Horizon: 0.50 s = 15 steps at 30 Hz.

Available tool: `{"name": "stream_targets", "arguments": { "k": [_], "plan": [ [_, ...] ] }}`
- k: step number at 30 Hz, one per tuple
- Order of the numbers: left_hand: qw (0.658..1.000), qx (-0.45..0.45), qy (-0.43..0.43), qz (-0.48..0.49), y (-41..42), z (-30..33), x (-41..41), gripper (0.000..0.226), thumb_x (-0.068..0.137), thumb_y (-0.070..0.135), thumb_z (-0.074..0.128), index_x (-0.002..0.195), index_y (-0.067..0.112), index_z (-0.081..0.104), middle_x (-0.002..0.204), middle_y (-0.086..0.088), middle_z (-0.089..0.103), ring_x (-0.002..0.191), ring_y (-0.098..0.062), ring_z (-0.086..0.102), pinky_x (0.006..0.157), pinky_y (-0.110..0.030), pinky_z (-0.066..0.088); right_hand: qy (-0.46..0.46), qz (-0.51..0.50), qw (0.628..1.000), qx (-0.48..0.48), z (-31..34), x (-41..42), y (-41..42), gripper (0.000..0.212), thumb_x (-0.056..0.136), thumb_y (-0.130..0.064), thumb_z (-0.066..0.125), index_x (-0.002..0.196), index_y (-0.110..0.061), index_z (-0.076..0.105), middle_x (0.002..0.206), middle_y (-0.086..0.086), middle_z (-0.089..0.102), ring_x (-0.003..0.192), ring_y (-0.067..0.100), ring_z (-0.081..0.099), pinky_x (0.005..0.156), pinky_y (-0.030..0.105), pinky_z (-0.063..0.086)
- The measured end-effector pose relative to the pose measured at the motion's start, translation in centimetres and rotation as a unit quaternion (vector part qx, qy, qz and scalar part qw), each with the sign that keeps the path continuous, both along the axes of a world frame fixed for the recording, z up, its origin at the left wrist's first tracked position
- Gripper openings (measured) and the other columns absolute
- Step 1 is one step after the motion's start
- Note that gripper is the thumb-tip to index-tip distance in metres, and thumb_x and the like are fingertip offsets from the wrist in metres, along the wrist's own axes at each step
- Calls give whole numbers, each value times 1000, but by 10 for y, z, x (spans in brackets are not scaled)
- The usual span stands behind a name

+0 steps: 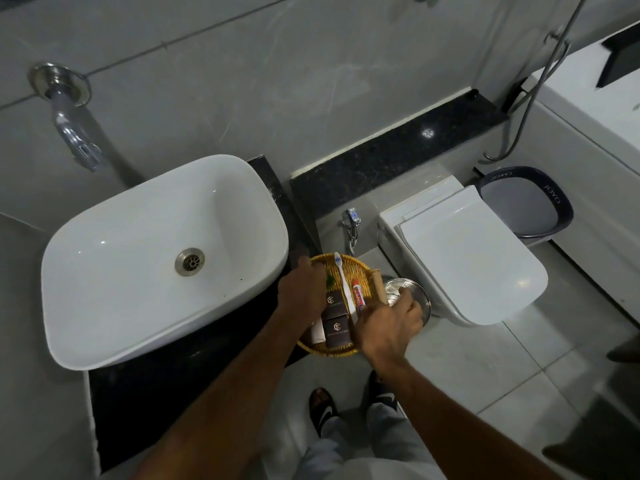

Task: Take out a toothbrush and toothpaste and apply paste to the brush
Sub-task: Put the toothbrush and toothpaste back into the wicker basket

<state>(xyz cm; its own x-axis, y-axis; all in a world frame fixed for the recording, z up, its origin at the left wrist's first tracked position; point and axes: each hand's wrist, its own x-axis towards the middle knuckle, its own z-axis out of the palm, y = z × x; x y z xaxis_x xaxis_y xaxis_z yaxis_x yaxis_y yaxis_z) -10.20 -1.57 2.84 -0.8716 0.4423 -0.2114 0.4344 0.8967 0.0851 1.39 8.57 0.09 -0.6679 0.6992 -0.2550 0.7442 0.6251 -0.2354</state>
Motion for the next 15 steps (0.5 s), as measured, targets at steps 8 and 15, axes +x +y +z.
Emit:
{"name": "stream_targets", "arguments": {
  "k": [8,15],
  "plan": [
    [986,-142,31,-82,11,-7,-14,25,88,37,62,104,18,63,104,-9,55,62,-13,41,56,-28,36,-40,21,999,-1,-11,-3,-3,47,71,-54,76,105,-21,73,143,14,41,131,39,32,108,55,28],
    [975,-183,71,-107,19,10,-19,25,89,36,61,102,16,67,98,-7,65,78,-18,64,58,-27,38,33,25,999,20,-8,6,-6,33,80,-46,68,100,-21,74,137,19,48,126,40,40,101,58,36]
  ]
}}
